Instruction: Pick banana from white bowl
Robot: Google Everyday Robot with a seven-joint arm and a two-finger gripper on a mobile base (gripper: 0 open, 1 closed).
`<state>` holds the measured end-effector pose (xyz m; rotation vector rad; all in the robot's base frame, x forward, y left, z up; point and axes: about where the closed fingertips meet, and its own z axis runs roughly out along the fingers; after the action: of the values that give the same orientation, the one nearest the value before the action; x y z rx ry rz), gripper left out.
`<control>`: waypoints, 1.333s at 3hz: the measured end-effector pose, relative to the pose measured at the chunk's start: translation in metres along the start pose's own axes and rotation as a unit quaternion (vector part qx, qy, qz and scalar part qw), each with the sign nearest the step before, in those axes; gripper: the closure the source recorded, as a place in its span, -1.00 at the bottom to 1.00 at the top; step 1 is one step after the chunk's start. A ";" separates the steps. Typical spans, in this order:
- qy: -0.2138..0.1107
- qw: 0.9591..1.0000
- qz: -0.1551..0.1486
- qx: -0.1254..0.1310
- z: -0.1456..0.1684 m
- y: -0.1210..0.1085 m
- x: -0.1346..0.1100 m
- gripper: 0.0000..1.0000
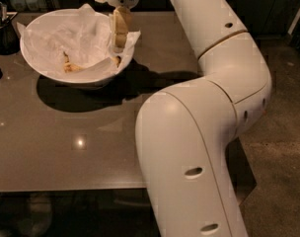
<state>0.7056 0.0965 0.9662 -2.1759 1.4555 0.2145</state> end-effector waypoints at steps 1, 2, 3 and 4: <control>-0.023 1.000 -0.002 -0.010 0.019 -0.006 -0.002 -0.78; -0.038 0.999 -0.002 -0.015 0.034 -0.011 -0.005 -0.46; -0.046 0.999 0.001 -0.021 0.044 -0.012 -0.006 -0.24; -0.044 0.998 0.011 -0.032 0.056 -0.011 -0.001 -0.22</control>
Offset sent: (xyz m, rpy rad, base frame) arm 0.0198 0.0017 -0.0154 -0.0377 0.1912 0.1171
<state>0.7234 0.1285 0.9224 -2.1730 1.4412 0.3645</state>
